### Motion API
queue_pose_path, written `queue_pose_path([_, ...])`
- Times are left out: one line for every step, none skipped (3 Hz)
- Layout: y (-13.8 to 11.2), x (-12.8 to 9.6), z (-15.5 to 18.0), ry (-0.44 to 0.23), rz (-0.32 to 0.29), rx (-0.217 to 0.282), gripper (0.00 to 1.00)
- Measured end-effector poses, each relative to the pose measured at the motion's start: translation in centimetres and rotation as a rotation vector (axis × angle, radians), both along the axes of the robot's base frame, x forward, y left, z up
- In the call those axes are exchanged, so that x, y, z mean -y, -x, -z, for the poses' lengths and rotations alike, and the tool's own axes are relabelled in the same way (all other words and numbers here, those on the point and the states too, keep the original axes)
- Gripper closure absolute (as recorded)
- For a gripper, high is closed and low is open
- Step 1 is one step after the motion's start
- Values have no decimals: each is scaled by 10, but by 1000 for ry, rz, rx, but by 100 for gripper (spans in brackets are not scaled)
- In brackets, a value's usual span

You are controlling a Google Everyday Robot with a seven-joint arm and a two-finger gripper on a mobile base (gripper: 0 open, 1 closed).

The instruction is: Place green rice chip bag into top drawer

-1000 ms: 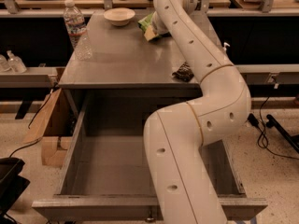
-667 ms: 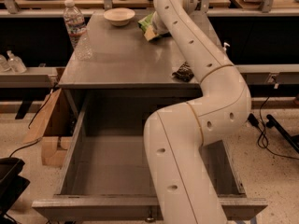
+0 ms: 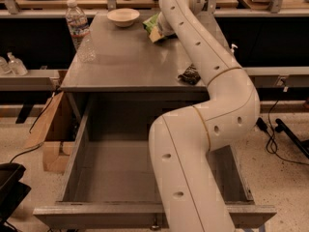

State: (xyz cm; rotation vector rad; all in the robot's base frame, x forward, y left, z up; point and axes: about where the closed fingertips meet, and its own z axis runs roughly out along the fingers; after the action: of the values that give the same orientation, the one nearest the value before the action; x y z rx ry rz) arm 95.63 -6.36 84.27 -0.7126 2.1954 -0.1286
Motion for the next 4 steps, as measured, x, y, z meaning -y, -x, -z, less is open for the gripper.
queue_pose_path([0, 0, 0, 0, 0, 0, 100])
queue_pose_path([0, 0, 0, 0, 0, 0, 100])
queue_pose_path([0, 0, 0, 0, 0, 0, 100])
queue_pose_path([0, 0, 0, 0, 0, 0, 100])
